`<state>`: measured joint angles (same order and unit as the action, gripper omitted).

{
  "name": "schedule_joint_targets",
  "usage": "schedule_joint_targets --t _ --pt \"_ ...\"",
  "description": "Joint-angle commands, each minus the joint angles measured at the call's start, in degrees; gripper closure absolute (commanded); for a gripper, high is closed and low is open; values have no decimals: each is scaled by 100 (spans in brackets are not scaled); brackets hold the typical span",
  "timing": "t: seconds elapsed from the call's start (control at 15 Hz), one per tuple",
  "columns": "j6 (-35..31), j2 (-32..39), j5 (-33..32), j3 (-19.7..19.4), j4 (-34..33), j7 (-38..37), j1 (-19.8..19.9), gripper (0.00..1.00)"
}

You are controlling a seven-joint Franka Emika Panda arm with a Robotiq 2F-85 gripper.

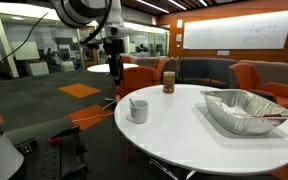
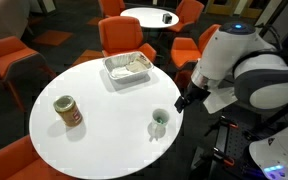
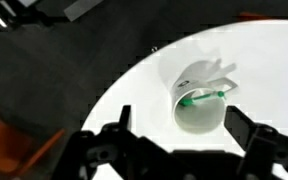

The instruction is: Remove the green marker from the white mug

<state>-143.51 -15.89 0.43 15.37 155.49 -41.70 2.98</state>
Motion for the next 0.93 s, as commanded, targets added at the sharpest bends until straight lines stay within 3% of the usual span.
schedule_joint_targets --t 0.0,0.33,0.6,0.73,0.87 --pt "-502 853 266 -126 -413 -792 -37 0" --pt "-824 1870 941 -528 -1040 -1469 -315 14" --pt "-899 2428 1641 -781 -1454 -1670 -558 39" --pt "-930 2684 1735 -887 -1636 -1730 -669 43" --pt "-933 2911 1747 -998 -1787 -1829 -774 40"
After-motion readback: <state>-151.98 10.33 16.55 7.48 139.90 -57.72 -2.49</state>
